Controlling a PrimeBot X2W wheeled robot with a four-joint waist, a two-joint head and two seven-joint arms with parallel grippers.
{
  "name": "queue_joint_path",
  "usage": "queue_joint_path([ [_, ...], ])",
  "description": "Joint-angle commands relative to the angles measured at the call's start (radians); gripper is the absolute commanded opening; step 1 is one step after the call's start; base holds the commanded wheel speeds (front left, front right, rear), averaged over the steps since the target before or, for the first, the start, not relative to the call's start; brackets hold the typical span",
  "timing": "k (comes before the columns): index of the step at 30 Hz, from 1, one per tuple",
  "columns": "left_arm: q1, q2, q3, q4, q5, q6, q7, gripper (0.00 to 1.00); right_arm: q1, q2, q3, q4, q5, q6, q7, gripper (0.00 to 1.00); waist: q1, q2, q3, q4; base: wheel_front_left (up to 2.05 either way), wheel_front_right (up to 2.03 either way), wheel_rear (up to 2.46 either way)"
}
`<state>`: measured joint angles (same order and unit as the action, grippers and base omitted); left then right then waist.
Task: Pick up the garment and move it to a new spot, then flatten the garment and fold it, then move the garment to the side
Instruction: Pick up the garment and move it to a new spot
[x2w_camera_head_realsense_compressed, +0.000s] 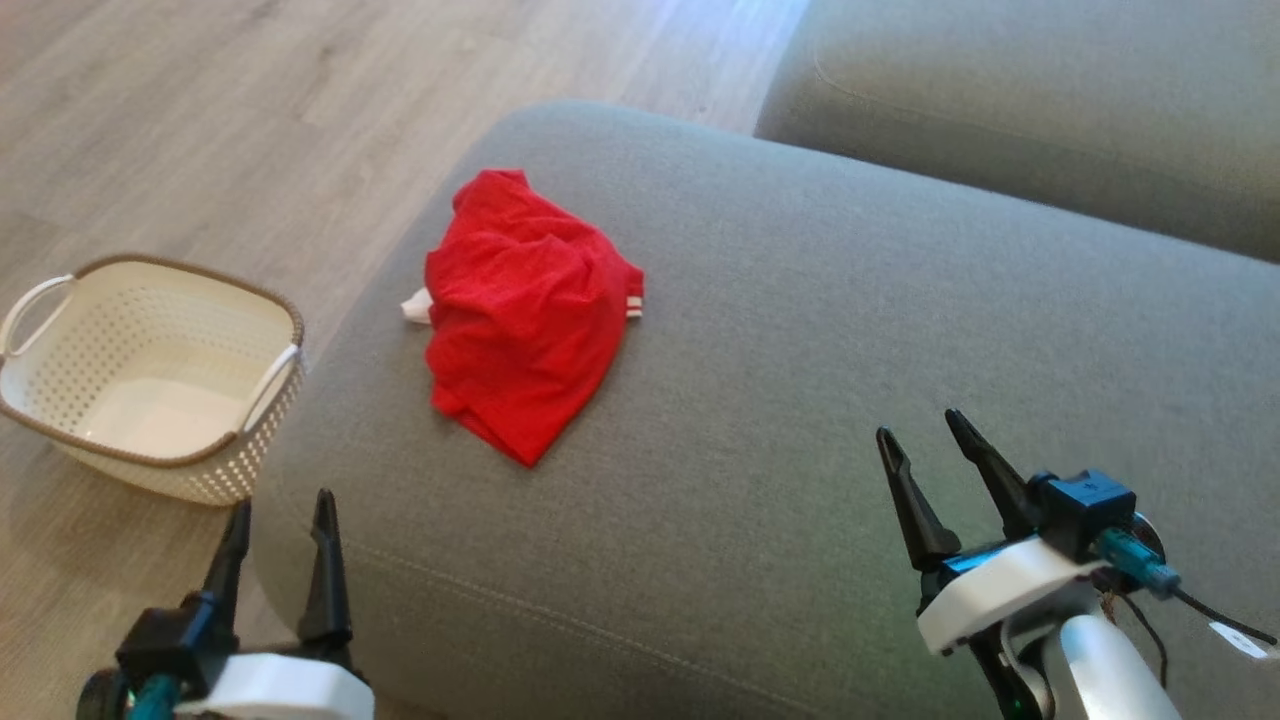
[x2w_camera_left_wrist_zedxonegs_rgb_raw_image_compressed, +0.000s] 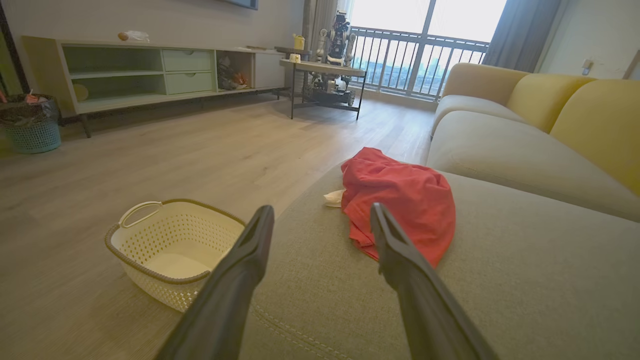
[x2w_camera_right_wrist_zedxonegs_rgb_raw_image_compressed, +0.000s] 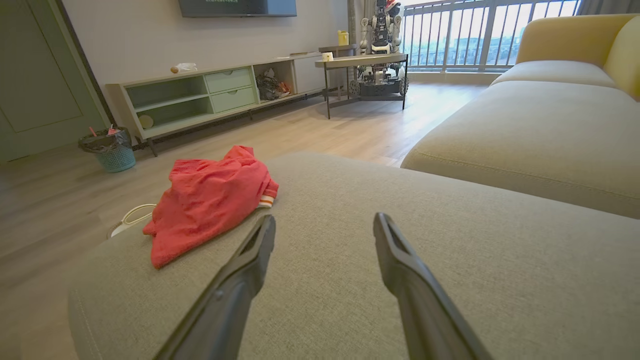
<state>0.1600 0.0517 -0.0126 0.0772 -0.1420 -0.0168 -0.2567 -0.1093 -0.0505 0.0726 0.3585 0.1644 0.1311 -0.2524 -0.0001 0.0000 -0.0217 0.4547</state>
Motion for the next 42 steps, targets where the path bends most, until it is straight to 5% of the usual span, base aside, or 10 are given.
queue_joint_path([
  [1,-0.066,0.012,0.041,-0.029,0.006,-0.006,-0.005,1.0,-0.038,0.0,0.018,-0.032,-0.008,0.0,-0.009,1.0,0.0001,0.0,0.02,-0.02,0.0,0.0,0.0],
  [11,-0.351,0.115,0.045,0.092,-0.07,-0.095,0.04,1.0,-0.125,0.0,-0.034,-0.092,-0.104,0.0,-0.009,1.0,0.0001,0.0,0.196,-0.139,0.0,0.0,0.0],
  [23,-0.698,0.288,-0.13,0.344,-0.308,-0.114,0.35,1.0,-0.22,0.0,-0.038,-0.192,-0.121,0.0,-0.009,1.0,0.0001,0.0,0.379,-0.26,0.0,0.0,0.0],
  [29,-0.825,0.347,-0.207,0.547,-0.31,-0.113,0.515,0.98,-0.228,0.0,-0.051,-0.215,-0.127,0.0,-0.009,1.0,0.0001,0.0,0.419,-0.302,0.0,0.0,0.0],
  [31,-0.848,0.349,-0.216,0.59,-0.31,-0.113,0.541,0.0,-0.229,0.0,-0.053,-0.218,-0.124,0.0,-0.009,1.0,0.0001,0.0,0.42,-0.309,0.0,0.0,0.0],
  [42,-0.894,0.329,-0.219,0.617,-0.397,-0.114,0.459,0.0,-0.22,0.0,-0.067,-0.194,-0.091,0.0,-0.009,1.0,0.0001,0.0,0.354,-0.32,0.0,0.0,0.0],
])
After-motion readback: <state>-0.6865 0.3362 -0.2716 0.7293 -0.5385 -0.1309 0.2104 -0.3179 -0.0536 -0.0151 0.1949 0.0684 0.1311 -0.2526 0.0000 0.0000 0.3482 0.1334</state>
